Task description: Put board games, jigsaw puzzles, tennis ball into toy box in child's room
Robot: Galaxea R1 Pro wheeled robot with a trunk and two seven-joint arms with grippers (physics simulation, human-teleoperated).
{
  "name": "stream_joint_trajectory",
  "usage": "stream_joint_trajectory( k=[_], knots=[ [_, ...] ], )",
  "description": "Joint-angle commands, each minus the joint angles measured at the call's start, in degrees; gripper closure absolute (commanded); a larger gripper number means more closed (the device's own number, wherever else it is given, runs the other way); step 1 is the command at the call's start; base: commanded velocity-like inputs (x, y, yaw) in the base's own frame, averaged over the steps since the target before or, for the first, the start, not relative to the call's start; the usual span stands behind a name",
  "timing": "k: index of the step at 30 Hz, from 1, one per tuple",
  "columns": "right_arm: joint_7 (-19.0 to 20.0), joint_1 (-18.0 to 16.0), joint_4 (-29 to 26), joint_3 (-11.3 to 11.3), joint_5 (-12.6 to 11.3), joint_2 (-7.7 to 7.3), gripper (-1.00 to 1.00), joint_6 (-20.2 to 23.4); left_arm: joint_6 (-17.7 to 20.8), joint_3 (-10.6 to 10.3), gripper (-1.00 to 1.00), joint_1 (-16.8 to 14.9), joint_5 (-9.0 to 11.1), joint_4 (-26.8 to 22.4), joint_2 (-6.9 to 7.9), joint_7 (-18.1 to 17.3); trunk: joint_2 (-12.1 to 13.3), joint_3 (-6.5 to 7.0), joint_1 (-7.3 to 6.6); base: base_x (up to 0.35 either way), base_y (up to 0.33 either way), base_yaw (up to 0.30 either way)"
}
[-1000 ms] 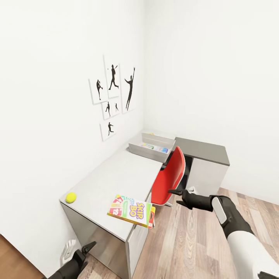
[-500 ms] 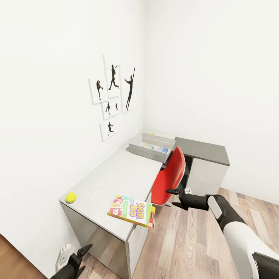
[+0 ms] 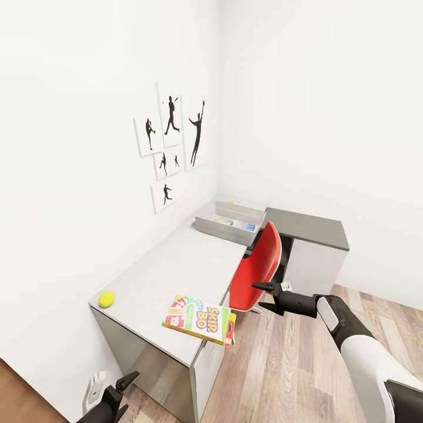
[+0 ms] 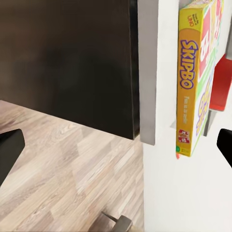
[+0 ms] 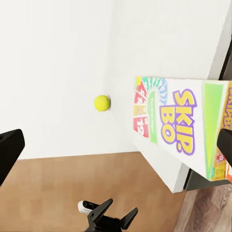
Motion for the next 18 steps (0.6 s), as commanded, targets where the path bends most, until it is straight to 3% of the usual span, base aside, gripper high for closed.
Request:
stream_joint_trajectory(
  k=[1,18],
  knots=[
    [0.31,-0.05,0.02,-0.22,0.30,0.02,-1.00,0.20,0.32,0.09,-1.00,-0.01,0.20,-0.04,-0.01,-0.04,-0.51,-0.28,0.25,0.000,0.000,0.000],
    [6.59,0.84,0.43,-0.75,-0.11,-1.83,-1.00,-0.35,0.26,0.20,-1.00,0.03,0.30,0.90,-0.02,-0.15,-7.33,-3.33,3.99,0.000,0.000,0.000]
  ],
)
